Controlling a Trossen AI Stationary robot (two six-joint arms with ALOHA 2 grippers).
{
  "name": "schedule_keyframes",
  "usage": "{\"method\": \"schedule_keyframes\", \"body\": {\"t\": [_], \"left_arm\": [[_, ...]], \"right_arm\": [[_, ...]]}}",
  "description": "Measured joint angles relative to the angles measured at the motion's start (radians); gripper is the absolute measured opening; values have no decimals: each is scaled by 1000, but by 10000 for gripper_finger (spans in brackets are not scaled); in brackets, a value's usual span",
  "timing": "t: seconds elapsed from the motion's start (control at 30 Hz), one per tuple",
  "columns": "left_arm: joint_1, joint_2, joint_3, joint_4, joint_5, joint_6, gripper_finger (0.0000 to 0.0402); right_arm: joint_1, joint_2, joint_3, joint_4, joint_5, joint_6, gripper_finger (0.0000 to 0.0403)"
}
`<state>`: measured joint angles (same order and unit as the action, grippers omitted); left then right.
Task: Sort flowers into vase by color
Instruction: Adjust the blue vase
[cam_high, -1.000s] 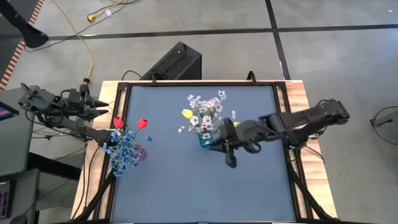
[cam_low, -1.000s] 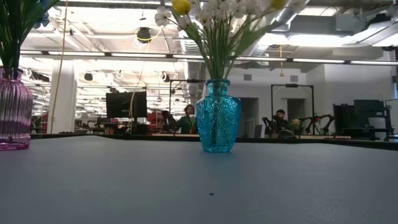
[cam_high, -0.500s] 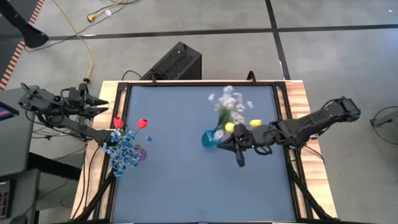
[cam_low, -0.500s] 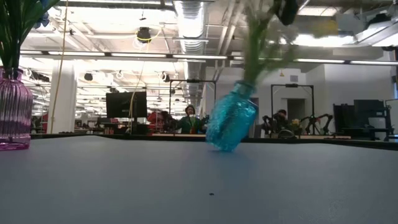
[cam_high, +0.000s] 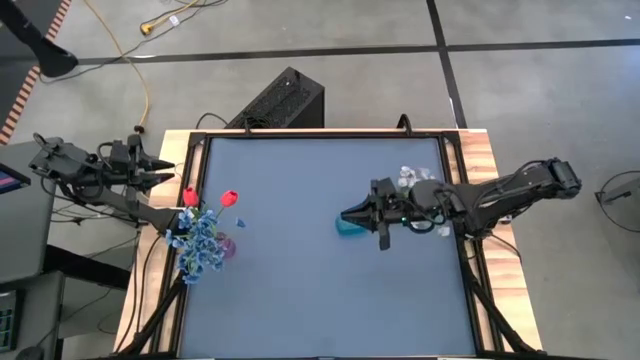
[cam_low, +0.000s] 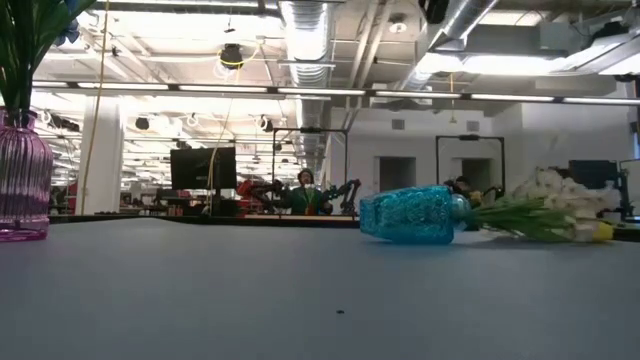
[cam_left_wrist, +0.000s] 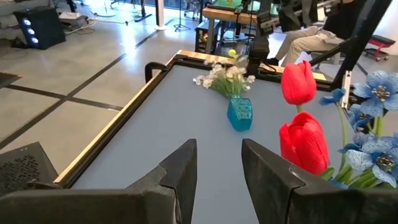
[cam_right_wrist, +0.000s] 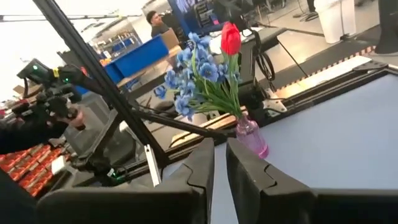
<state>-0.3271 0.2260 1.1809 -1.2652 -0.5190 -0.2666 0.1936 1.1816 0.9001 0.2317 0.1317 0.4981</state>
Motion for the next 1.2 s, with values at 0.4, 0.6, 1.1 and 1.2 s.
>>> {"method": "schedule_keyframes", "body": {"t": [0.4,0.6,1.1,1.2], "left_arm": [[0,0,1,0,-1,6,114],[0,0,1,0,-1,24,114],[0,0,1,0,-97,-141,114],[0,0,1,-1,-114,-192,114]], "right_arm": [[-141,16,170,-174,3,291,75],[-263,34,217,-335,-118,89,75],[-464,141,217,-782,-210,-508,128],[-466,165,217,-855,-215,-549,166]]}}
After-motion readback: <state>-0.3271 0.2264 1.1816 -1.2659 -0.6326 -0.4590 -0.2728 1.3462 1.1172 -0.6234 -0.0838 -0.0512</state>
